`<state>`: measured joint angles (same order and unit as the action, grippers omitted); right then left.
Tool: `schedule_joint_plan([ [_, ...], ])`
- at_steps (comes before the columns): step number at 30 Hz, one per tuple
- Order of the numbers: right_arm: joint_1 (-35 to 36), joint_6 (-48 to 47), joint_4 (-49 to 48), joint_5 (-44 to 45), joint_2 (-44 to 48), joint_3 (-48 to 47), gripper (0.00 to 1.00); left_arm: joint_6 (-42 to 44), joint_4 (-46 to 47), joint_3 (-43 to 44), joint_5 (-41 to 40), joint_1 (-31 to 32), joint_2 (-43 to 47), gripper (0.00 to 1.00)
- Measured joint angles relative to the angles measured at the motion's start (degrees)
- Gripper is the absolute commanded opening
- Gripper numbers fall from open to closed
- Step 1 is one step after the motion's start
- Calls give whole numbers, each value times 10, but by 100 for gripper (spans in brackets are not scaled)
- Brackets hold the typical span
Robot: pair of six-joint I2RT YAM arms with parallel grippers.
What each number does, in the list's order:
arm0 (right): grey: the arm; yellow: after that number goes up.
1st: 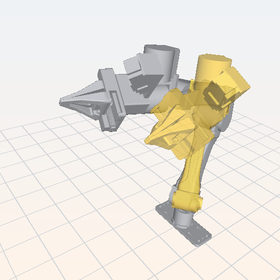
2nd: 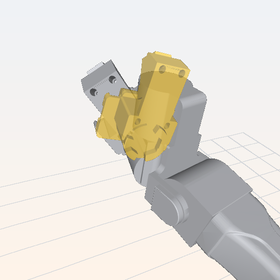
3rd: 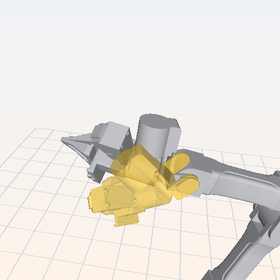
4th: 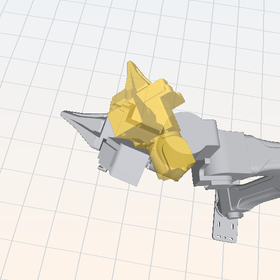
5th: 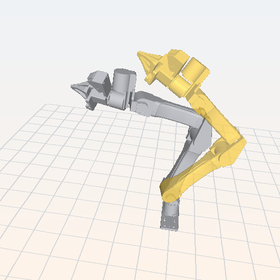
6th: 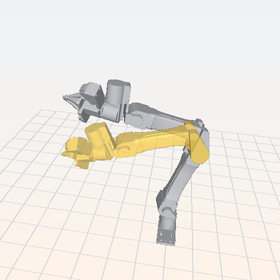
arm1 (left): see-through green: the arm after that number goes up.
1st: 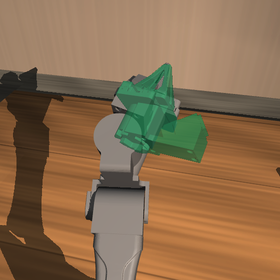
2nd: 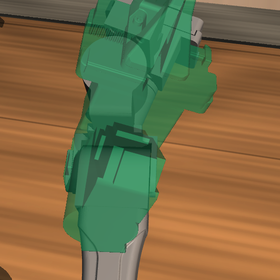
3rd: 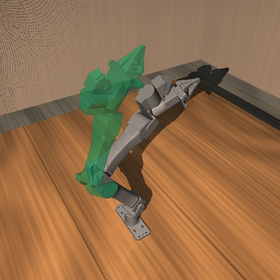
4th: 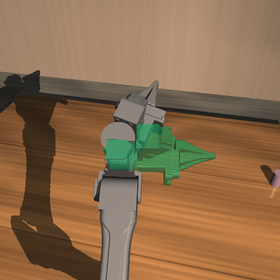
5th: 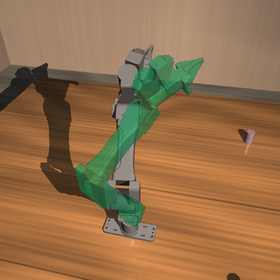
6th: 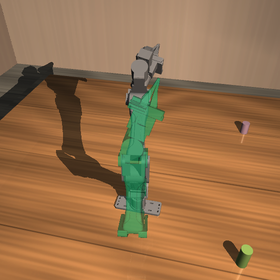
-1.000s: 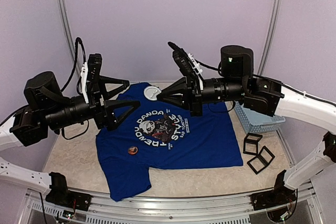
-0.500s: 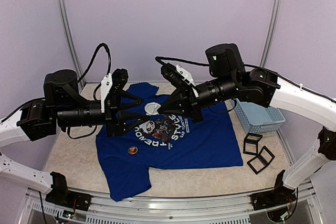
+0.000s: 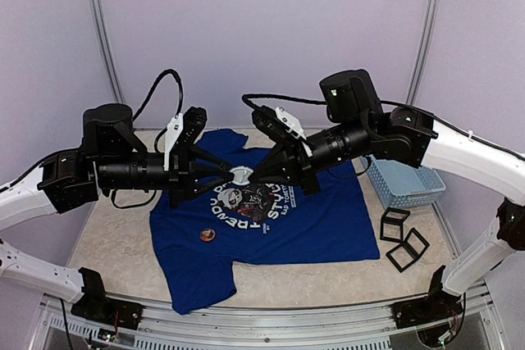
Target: Pin the brooch onto the clothing
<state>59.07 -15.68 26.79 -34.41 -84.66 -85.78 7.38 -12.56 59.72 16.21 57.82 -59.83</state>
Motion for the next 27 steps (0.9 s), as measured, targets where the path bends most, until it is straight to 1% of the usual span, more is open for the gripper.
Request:
schedule_joint_plan([
  [2,0,-2,0,2,0,0,0,-1,1,0,12,-3,-2,1],
  [7,-3,-8,0,2,-2,0,0,-4,1,-2,31,-5,-4,0],
  [9,-3,-8,0,3,-3,0,24,-7,6,-6,33,-6,-3,0],
  [10,-3,-6,-1,5,-3,0,42,-11,15,-12,34,-6,-2,0],
  [11,-3,-2,-8,10,-3,1,48,-18,27,-20,34,-6,1,0],
  [12,-3,3,-26,14,-2,7,57,-24,38,-28,34,-6,3,0],
  [14,-3,17,-75,20,9,37,65,-39,70,-53,33,-7,10,0],
  [17,-9,49,-154,19,32,109,73,-62,125,-97,33,-7,28,0],
  [19,-14,79,-210,10,36,146,75,-72,150,-115,33,-7,40,0],
  [21,-19,105,-254,1,36,168,74,-77,169,-122,33,-7,48,0],
  [27,-23,174,-355,-40,34,178,66,-83,201,-122,33,-4,56,0],
])
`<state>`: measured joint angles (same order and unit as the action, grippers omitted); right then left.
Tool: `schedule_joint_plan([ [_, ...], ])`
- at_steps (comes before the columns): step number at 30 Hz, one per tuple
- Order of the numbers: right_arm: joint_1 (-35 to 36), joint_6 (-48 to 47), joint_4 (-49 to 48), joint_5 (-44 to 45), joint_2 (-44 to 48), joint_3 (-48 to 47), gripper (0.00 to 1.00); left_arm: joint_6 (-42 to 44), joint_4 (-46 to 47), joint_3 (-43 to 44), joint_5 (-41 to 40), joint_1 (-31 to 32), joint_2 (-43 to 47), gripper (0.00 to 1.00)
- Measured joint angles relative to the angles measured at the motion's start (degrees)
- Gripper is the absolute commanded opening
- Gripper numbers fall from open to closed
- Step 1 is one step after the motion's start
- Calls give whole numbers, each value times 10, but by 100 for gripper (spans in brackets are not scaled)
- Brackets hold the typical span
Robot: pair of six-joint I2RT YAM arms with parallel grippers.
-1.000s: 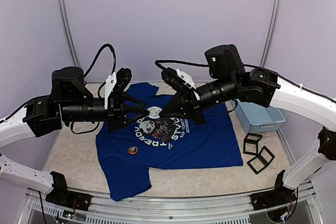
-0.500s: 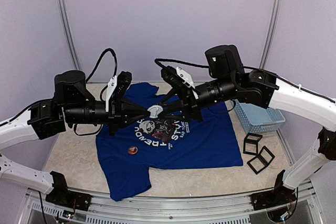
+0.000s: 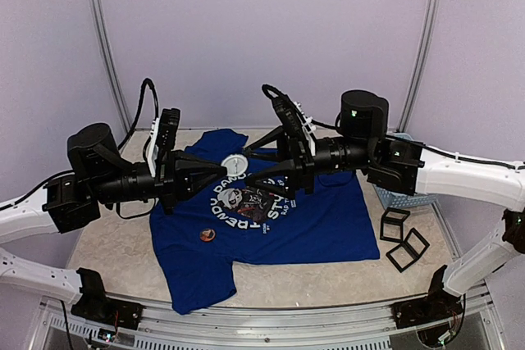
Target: Pin the brooch onto the clothing
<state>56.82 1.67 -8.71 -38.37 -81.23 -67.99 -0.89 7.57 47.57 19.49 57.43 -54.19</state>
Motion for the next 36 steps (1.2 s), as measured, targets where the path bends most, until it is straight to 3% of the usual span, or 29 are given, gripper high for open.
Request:
schedule_joint_plan([
  [8,0,44,-44,-50,-37,-12,43,0,5,0,-3,3,1,0],
  [16,0,61,-50,-74,-50,-26,31,1,5,0,-5,7,1,0],
  [23,0,69,-53,-85,-50,-31,12,14,4,0,-8,14,4,0],
  [29,0,71,-43,-104,-58,-46,6,29,5,0,-21,23,7,0],
  [36,0,73,-15,-122,-76,-75,7,41,0,0,-39,31,11,0],
])
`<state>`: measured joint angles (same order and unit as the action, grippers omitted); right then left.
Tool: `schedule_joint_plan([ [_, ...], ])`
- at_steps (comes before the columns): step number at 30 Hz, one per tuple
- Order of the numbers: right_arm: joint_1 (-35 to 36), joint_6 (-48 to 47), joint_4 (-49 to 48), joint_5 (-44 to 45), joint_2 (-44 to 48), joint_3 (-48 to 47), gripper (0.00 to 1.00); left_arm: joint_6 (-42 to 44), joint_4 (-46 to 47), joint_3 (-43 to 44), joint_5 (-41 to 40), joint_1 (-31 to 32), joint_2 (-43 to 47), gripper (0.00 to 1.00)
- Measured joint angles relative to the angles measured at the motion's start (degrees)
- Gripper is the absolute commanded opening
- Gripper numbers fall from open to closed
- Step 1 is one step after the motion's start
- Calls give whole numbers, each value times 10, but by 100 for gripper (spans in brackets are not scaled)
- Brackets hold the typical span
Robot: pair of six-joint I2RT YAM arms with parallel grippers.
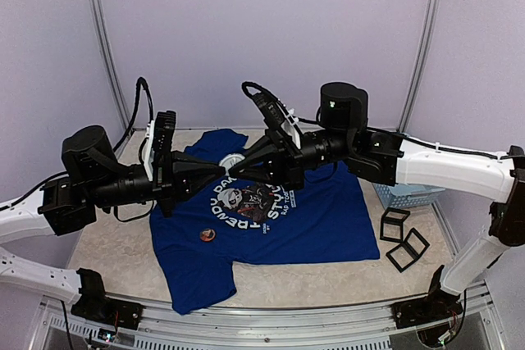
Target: Pin the brooch onto the clothing
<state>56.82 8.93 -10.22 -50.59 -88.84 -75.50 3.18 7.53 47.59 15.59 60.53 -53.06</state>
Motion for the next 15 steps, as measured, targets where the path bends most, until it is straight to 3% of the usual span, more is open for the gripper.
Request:
schedule_joint_plan([
  [3,0,0,6,-1,-2,-1,14,2,-5,0,-6,2,0,0],
  [9,0,-18,24,7,-2,-1,52,5,-10,0,-24,14,2,0],
  [12,0,-41,34,9,6,11,58,8,-13,0,-32,19,3,0],
  [15,0,-69,41,18,28,33,55,9,-18,0,-37,20,4,0],
])
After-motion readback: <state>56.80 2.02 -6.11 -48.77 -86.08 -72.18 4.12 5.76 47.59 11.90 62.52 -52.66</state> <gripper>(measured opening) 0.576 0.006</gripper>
